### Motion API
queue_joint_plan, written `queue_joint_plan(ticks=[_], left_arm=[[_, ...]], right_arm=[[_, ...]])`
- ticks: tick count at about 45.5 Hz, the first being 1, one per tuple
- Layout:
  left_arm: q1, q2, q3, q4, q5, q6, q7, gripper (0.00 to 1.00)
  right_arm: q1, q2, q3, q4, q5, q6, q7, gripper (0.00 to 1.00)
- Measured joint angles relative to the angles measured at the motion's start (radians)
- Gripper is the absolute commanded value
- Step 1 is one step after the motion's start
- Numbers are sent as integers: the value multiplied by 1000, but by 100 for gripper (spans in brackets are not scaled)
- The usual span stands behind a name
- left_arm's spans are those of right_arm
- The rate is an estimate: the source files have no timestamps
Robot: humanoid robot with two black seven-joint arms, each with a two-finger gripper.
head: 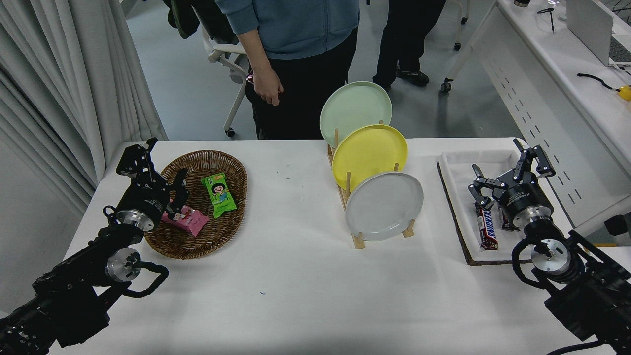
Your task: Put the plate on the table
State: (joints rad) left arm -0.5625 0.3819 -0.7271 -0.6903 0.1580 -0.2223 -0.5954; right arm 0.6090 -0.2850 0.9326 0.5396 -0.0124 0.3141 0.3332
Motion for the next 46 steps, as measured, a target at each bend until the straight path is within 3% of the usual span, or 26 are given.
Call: queue_joint_plan(ticks=[46], left_arm=[[0, 0, 0, 0, 0, 0, 0, 100]], right_arm=[[11, -55, 4, -7, 3, 0, -3, 99]])
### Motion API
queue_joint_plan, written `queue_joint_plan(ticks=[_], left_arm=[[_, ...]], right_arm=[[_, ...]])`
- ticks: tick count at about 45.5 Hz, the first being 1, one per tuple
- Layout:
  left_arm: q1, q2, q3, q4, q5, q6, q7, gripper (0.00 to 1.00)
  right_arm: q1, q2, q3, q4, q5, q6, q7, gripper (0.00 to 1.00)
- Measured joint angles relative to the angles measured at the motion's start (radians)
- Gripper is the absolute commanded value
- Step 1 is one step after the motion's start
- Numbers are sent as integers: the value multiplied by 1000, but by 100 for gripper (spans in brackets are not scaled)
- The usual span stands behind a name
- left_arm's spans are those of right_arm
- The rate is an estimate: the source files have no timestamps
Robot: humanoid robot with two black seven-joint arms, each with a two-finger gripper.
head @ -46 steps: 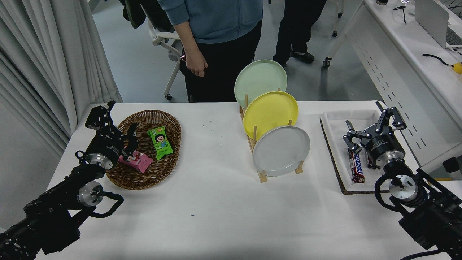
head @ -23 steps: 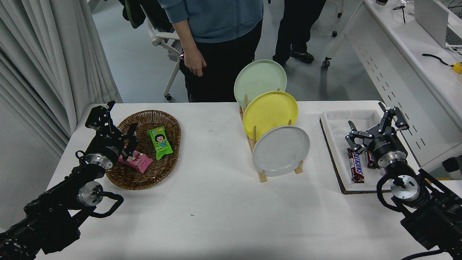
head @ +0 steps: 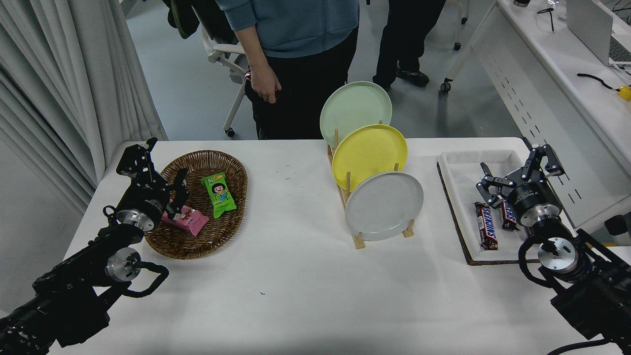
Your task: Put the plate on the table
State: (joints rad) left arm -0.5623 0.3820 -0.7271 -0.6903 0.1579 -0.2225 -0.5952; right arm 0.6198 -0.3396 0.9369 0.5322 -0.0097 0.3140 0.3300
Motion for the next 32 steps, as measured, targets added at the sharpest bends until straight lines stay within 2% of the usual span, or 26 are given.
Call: queue_joint_plan(ticks=[8, 16, 32], left_arm=[[0, 0, 0, 0, 0, 0, 0, 100], [0, 0, 0, 0, 0, 0, 0, 100], [0, 0, 0, 0, 0, 0, 0, 100]], right_arm=[[63, -80, -91, -3, -4, -3, -2, 99], [158, -172, -283, -3, -6, -4, -3, 99], [296, -282, -550, 4, -11, 2, -3, 99]])
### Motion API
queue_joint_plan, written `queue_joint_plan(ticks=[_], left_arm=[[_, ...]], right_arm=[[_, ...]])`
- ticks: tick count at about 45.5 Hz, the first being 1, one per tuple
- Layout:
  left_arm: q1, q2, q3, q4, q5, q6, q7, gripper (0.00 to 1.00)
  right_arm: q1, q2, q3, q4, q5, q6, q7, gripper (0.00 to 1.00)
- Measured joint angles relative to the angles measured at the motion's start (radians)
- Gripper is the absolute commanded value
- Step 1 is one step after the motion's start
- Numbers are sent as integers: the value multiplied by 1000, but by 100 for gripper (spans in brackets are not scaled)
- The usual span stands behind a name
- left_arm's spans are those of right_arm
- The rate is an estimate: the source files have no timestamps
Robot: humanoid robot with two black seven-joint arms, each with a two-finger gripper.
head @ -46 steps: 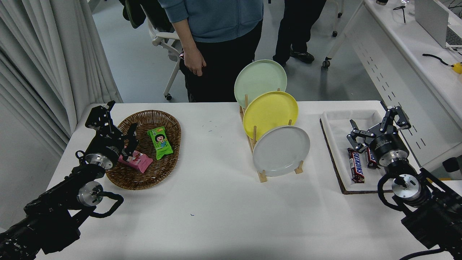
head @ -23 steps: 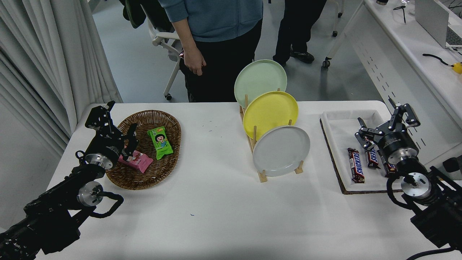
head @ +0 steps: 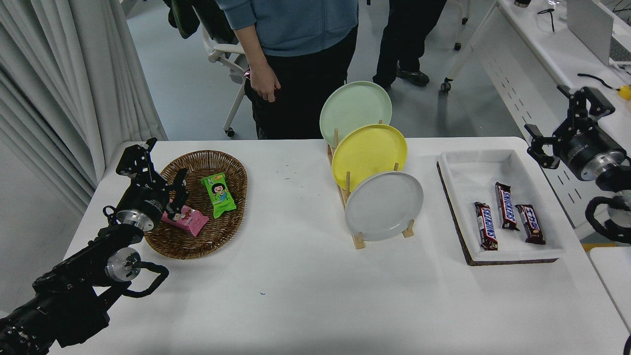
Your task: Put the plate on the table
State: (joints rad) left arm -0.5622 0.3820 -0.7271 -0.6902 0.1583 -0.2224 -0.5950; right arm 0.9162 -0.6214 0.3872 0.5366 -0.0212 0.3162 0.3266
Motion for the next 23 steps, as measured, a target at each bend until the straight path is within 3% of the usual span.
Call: queue_joint_plan(ticks=[23], left_arm=[[0, 0, 0, 0, 0, 0, 0, 100]], right_arm=[[302, -72, -520, 45, -3, 40, 0, 99]])
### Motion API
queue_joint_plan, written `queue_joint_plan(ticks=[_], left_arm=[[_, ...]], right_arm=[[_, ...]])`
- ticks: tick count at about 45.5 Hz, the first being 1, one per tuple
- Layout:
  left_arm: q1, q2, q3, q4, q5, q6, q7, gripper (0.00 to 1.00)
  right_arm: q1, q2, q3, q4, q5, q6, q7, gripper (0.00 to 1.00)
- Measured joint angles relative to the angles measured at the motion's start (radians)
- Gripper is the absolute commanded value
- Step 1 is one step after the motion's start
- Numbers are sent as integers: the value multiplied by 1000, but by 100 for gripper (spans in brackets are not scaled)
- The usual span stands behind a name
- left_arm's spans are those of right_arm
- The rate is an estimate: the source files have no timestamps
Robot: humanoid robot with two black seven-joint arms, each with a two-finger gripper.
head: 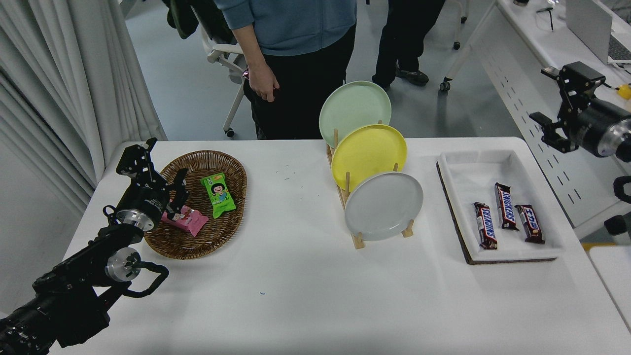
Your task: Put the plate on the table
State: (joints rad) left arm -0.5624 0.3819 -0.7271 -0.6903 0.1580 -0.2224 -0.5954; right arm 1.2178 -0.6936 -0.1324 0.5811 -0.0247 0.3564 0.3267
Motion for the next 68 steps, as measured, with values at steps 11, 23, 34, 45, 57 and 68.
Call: queue_joint_plan(ticks=[11, 23, 34, 45, 57, 68], left_arm=[[0, 0, 0, 0, 0, 0, 0, 100], [0, 0, 0, 0, 0, 0, 0, 100], [0, 0, 0, 0, 0, 0, 0, 100], [0, 0, 0, 0, 0, 0, 0, 100], [0, 0, 0, 0, 0, 0, 0, 100], [0, 0, 0, 0, 0, 0, 0, 100]], right_arm=[[77, -6, -92, 79, 9, 106, -1, 99], [112, -22, -115, 240, 14, 55, -3, 99], [116, -21, -131, 390, 22, -106, -13, 99], [71, 44, -143, 465, 112, -312, -97, 99], [48, 124, -155, 504, 193, -475, -179, 99], [50, 142, -136, 634, 275, -596, -209, 99]])
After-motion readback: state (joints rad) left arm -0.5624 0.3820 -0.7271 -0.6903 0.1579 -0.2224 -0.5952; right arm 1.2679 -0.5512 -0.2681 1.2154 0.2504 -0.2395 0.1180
